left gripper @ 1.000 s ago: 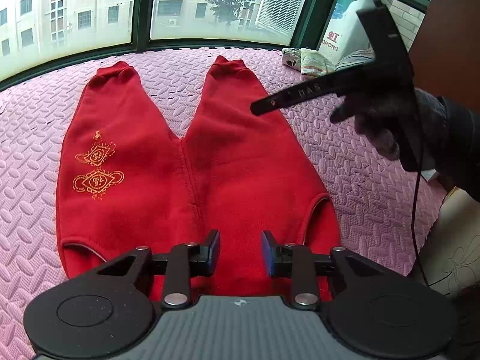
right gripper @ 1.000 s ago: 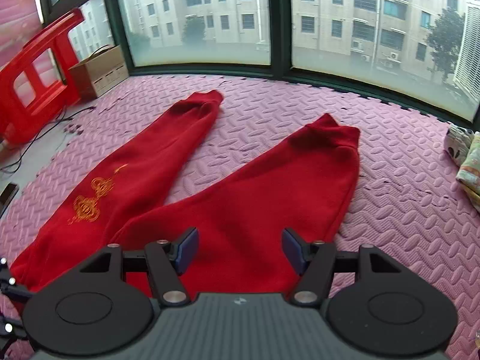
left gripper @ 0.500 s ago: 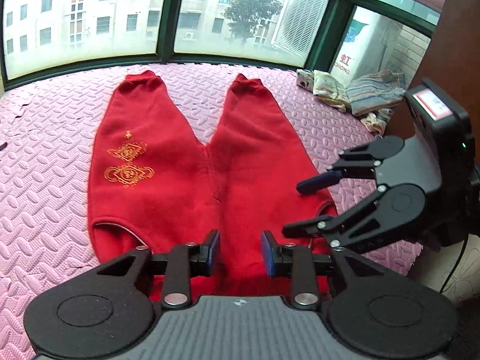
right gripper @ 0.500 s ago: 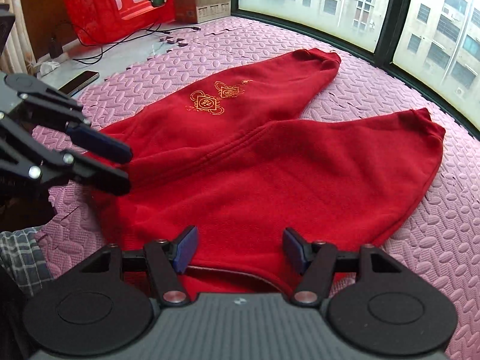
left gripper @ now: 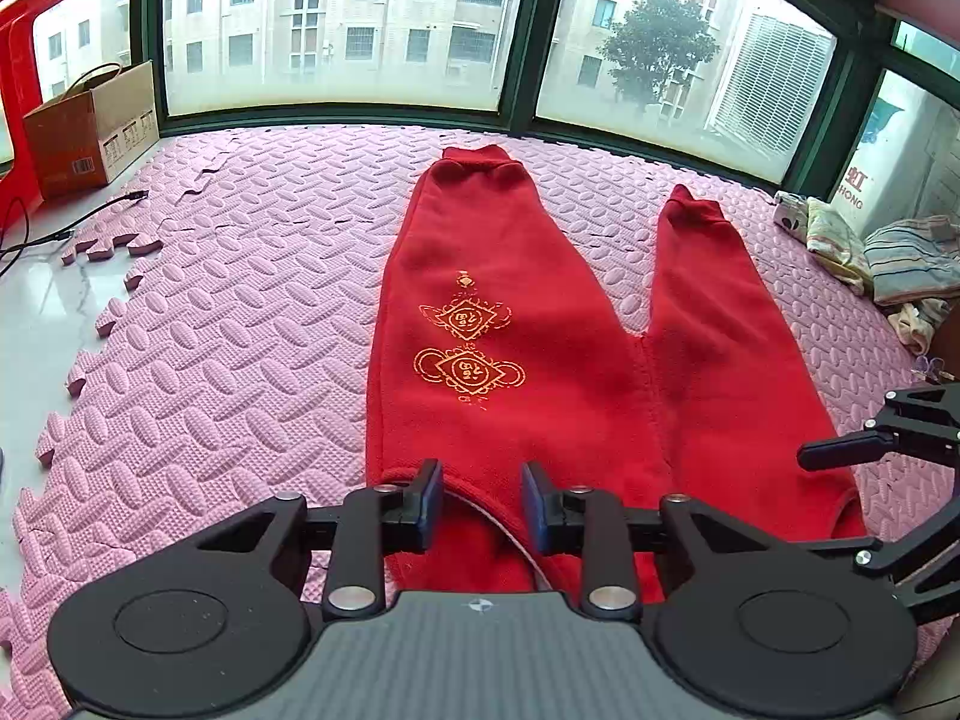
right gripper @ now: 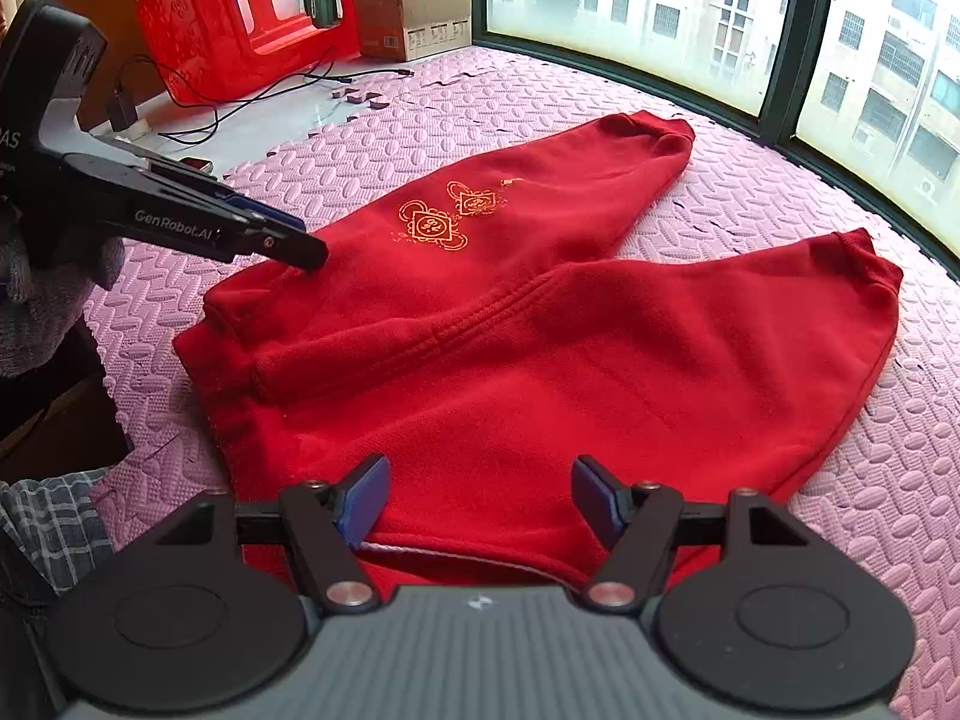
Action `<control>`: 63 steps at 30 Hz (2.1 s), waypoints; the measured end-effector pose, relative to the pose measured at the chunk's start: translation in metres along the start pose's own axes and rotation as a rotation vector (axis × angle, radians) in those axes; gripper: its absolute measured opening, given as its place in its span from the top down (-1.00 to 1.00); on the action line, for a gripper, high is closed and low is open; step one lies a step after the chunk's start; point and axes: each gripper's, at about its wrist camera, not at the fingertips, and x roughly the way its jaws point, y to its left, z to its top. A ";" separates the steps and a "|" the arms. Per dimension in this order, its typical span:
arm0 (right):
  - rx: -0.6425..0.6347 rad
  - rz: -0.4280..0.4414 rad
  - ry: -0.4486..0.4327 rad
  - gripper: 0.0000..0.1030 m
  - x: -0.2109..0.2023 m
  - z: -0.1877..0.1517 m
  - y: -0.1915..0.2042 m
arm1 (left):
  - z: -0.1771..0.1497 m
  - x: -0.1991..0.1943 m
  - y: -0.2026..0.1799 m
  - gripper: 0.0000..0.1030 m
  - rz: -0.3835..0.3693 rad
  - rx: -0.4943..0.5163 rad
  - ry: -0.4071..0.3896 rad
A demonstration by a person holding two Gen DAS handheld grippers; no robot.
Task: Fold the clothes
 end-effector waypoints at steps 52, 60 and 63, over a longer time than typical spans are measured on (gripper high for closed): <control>0.694 -0.238 -0.129 -0.19 0.026 0.019 -0.235 | -0.064 -0.008 -0.157 0.43 -0.276 0.611 -0.026; 0.789 -0.275 -0.135 -0.01 0.061 0.034 -0.281 | -0.038 -0.018 -0.132 0.64 -0.351 0.455 -0.020; 0.823 -0.286 -0.140 0.00 0.069 0.036 -0.290 | -0.029 -0.022 -0.121 0.65 -0.371 0.393 -0.024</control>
